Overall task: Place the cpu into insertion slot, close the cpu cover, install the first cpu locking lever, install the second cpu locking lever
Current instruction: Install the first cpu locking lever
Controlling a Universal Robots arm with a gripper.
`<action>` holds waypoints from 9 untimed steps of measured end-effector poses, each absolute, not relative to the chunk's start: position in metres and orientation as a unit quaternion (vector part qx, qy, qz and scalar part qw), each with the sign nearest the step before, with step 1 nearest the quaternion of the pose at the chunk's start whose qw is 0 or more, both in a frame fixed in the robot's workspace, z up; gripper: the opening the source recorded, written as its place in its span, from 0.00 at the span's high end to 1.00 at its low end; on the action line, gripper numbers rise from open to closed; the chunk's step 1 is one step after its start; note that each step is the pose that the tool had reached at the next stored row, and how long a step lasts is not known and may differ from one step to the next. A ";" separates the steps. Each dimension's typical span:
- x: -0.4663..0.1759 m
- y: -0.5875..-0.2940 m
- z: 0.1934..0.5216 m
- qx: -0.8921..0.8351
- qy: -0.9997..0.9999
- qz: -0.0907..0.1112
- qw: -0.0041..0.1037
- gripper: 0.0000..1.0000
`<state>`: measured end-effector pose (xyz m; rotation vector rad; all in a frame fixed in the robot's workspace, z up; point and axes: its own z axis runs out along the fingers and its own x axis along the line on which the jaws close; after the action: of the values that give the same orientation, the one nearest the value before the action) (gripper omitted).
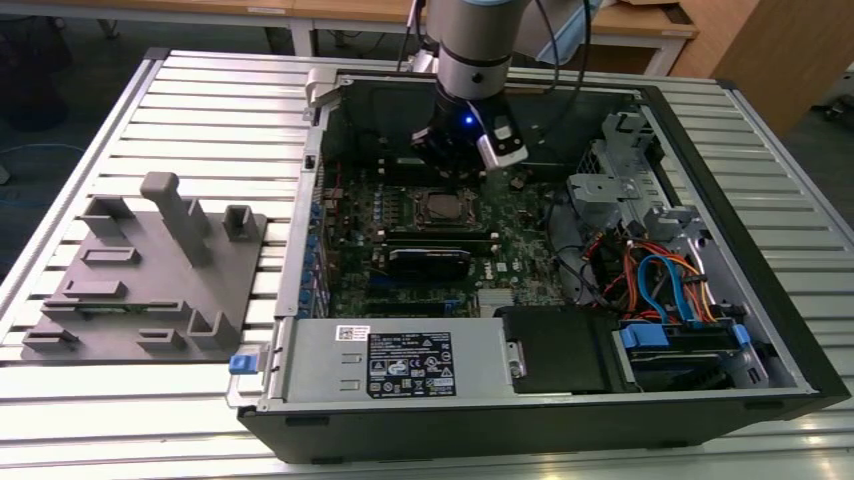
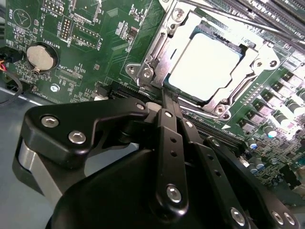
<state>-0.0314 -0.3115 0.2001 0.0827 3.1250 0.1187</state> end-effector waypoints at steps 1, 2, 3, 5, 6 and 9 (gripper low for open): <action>-0.031 -0.311 0.200 0.026 0.999 0.037 0.007 0.90; -0.031 -0.311 0.199 0.027 0.999 0.036 0.007 0.90; -0.031 -0.311 0.199 0.027 0.999 0.035 0.007 0.90; -0.031 -0.312 0.198 0.026 0.999 0.033 0.007 0.90; -0.031 -0.312 0.198 0.027 0.999 0.033 0.007 0.90; -0.030 -0.311 0.197 0.027 0.999 0.033 0.007 0.90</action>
<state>-0.0303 -0.3115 0.1973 0.0829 3.1254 0.1031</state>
